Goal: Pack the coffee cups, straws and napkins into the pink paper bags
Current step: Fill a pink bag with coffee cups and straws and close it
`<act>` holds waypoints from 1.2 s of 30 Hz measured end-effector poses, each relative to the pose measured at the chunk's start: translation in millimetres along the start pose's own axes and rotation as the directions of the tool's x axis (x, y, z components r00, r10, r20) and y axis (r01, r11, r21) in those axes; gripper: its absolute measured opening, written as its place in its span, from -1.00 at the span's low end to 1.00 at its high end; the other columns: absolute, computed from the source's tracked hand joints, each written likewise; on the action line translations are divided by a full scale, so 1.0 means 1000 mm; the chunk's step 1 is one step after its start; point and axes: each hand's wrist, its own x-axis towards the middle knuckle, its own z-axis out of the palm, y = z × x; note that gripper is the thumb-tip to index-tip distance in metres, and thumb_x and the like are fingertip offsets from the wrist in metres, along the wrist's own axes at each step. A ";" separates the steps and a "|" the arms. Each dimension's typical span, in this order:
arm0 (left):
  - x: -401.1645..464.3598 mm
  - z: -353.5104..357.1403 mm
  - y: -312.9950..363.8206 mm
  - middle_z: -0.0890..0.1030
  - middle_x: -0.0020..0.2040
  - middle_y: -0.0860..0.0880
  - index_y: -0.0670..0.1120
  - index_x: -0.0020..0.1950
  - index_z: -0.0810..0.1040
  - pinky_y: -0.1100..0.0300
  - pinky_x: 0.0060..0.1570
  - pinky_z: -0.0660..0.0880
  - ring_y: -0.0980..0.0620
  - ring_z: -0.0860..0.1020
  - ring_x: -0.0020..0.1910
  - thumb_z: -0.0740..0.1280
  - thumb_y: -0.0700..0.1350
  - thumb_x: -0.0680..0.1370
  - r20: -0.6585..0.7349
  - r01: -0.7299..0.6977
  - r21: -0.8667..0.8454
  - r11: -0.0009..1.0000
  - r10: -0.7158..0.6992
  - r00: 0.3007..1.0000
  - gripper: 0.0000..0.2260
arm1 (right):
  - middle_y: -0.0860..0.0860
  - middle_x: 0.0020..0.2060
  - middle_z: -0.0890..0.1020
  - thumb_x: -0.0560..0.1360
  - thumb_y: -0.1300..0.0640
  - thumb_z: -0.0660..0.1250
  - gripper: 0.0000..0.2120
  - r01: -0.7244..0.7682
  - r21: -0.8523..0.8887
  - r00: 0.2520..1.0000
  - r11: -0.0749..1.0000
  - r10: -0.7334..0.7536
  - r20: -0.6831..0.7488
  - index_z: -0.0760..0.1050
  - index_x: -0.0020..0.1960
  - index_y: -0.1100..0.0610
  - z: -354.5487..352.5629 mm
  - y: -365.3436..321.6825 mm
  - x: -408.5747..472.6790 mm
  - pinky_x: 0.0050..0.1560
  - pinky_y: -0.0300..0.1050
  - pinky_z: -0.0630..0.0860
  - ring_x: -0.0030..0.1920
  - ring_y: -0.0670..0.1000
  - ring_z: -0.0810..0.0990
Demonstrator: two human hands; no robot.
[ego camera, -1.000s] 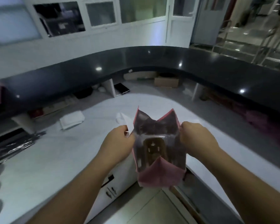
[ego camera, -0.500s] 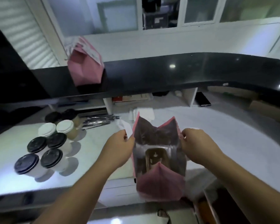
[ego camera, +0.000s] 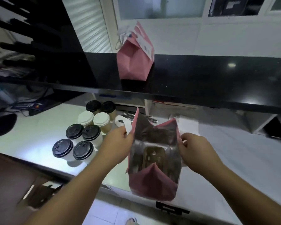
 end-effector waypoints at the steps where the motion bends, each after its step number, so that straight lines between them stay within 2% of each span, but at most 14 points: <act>1: 0.007 -0.004 -0.004 0.41 -0.40 0.00 -0.08 -0.31 0.34 0.10 -0.41 0.18 -0.01 0.37 -0.41 0.28 0.02 0.67 -0.001 -0.009 0.005 1.000 0.009 1.000 -0.62 | -0.05 -0.20 0.67 0.68 -0.04 0.18 -0.77 0.002 0.000 1.000 1.000 -0.002 0.001 0.56 -0.02 -0.01 0.003 -0.006 0.006 -0.39 -0.28 0.43 -0.32 -0.13 0.59; 7: 0.049 -0.026 -0.039 0.39 -0.45 0.01 -0.06 -0.33 0.31 0.07 -0.43 0.18 -0.01 0.34 -0.44 0.27 0.02 0.63 0.002 -0.139 0.048 0.989 0.139 0.990 -0.63 | -0.05 -0.15 0.70 0.69 -0.05 0.16 -0.75 -0.026 -0.015 1.000 1.000 0.026 -0.016 0.58 0.05 0.01 0.027 -0.042 0.028 -0.21 -0.10 0.65 -0.26 -0.08 0.63; 11: 0.078 -0.035 -0.068 0.39 -0.49 0.05 -0.01 -0.35 0.29 0.11 -0.44 0.15 0.08 0.32 -0.49 0.29 -0.02 0.61 0.030 -0.178 0.007 0.984 0.178 0.984 -0.64 | -0.12 -0.22 0.67 0.69 -0.10 0.15 -0.74 -0.060 -0.047 0.997 0.997 0.057 -0.058 0.58 0.05 -0.04 0.042 -0.063 0.035 -0.35 -0.25 0.53 -0.33 -0.14 0.60; 14: 0.092 -0.039 -0.084 0.48 -0.42 0.11 0.06 -0.33 0.37 0.11 -0.43 0.16 0.09 0.41 -0.43 0.32 0.02 0.62 0.090 -0.263 -0.039 0.964 0.265 0.960 -0.67 | -0.05 -0.18 0.72 0.68 -0.10 0.15 -0.72 -0.098 -0.083 0.993 0.992 0.091 -0.079 0.58 0.04 0.00 0.051 -0.075 0.037 -0.21 -0.01 0.66 -0.27 -0.05 0.64; 16: 0.095 -0.039 -0.091 0.55 -0.32 0.24 0.11 -0.27 0.43 0.11 -0.40 0.24 0.18 0.47 -0.35 0.32 0.12 0.61 0.147 -0.303 -0.102 0.948 0.315 0.937 -0.73 | -0.01 -0.17 0.73 0.68 -0.08 0.17 -0.71 -0.125 -0.087 0.989 0.988 0.118 -0.087 0.60 0.02 0.04 0.054 -0.082 0.035 -0.17 0.05 0.66 -0.24 0.01 0.66; 19: 0.099 -0.042 -0.099 0.63 -0.13 0.35 0.18 0.00 0.58 0.15 -0.21 0.46 0.33 0.58 -0.16 0.32 0.29 0.57 0.258 -0.266 -0.229 0.936 0.322 0.911 -0.78 | -0.10 -0.27 0.68 0.68 -0.10 0.19 -0.71 -0.164 -0.042 0.981 0.986 0.158 -0.115 0.58 -0.07 0.01 0.059 -0.087 0.034 -0.37 -0.13 0.52 -0.33 -0.09 0.60; 22: 0.103 -0.051 -0.109 0.63 0.15 0.33 0.28 0.34 0.52 0.22 0.04 0.52 0.31 0.60 0.09 0.30 0.46 0.45 0.367 -0.235 -0.282 0.930 0.331 0.870 -0.47 | -0.17 -0.34 0.58 0.67 -0.07 0.21 -0.76 -0.194 -0.019 0.972 0.981 0.189 -0.140 0.55 -0.08 -0.03 0.062 -0.089 0.031 -0.42 -0.31 0.29 -0.39 -0.20 0.52; 25: 0.106 -0.065 -0.133 0.64 0.17 0.30 0.29 0.32 0.53 0.23 0.04 0.52 0.27 0.62 0.10 0.25 0.44 0.48 0.331 -0.167 -0.376 0.911 0.300 0.895 -0.52 | -0.12 -0.26 0.62 0.67 -0.08 0.20 -0.79 -0.177 0.005 0.974 0.984 0.176 -0.142 0.53 -0.06 -0.06 0.063 -0.085 0.031 -0.40 -0.28 0.39 -0.36 -0.17 0.56; 27: 0.108 -0.073 -0.159 0.66 0.11 0.29 0.24 0.21 0.56 0.16 0.04 0.53 0.26 0.62 0.08 0.23 0.34 0.53 0.231 -0.149 -0.287 0.946 0.219 0.948 -0.66 | -0.14 -0.27 0.62 0.67 -0.11 0.18 -0.79 -0.157 0.026 0.977 0.987 0.159 -0.143 0.51 -0.07 -0.10 0.063 -0.082 0.030 -0.39 -0.24 0.46 -0.36 -0.15 0.59; 29: 0.105 -0.078 -0.191 0.64 0.15 0.22 0.16 0.27 0.54 0.10 0.08 0.54 0.15 0.61 0.16 0.32 0.21 0.56 0.171 -0.181 0.045 0.982 0.171 0.970 -0.69 | -0.20 -0.31 0.61 0.66 -0.14 0.16 -0.76 -0.141 0.035 0.978 0.989 0.144 -0.152 0.51 -0.10 -0.13 0.063 -0.081 0.030 -0.40 -0.22 0.48 -0.38 -0.15 0.60; 31: 0.097 -0.076 -0.220 0.59 0.28 0.03 0.01 0.43 0.48 0.03 0.14 0.53 -0.05 0.56 0.25 0.39 0.16 0.55 0.215 -0.234 0.407 0.883 0.157 0.964 -0.51 | -0.26 -0.36 0.59 0.65 -0.14 0.16 -0.72 -0.126 0.023 0.978 0.992 0.128 -0.164 0.55 -0.13 -0.12 0.063 -0.080 0.031 -0.42 -0.23 0.45 -0.41 -0.16 0.59; 32: 0.092 -0.073 -0.230 0.55 0.32 0.00 -0.01 0.47 0.45 0.02 0.18 0.51 -0.09 0.53 0.27 0.39 0.19 0.54 0.246 -0.238 0.498 0.834 0.127 0.961 -0.45 | -0.28 -0.38 0.57 0.65 -0.13 0.17 -0.72 -0.121 0.024 0.979 0.992 0.124 -0.165 0.56 -0.13 -0.11 0.063 -0.081 0.031 -0.42 -0.25 0.43 -0.42 -0.16 0.58; 34: 0.083 -0.066 -0.241 0.51 0.38 0.00 -0.01 0.49 0.41 0.02 0.22 0.50 -0.09 0.51 0.30 0.37 0.27 0.51 0.280 -0.234 0.559 0.796 0.084 0.956 -0.37 | -0.29 -0.40 0.57 0.66 -0.12 0.19 -0.74 -0.114 0.039 0.980 0.993 0.119 -0.162 0.57 -0.13 -0.12 0.063 -0.082 0.032 -0.43 -0.24 0.43 -0.44 -0.15 0.58; 36: 0.080 -0.059 -0.244 0.53 0.34 -0.01 -0.02 0.45 0.44 0.00 0.15 0.53 -0.11 0.54 0.26 0.38 0.28 0.48 0.258 -0.214 0.543 0.812 0.081 0.963 -0.37 | -0.28 -0.41 0.59 0.65 -0.12 0.20 -0.75 -0.102 0.048 0.982 0.994 0.108 -0.154 0.56 -0.14 -0.14 0.063 -0.083 0.033 -0.43 -0.23 0.44 -0.43 -0.14 0.58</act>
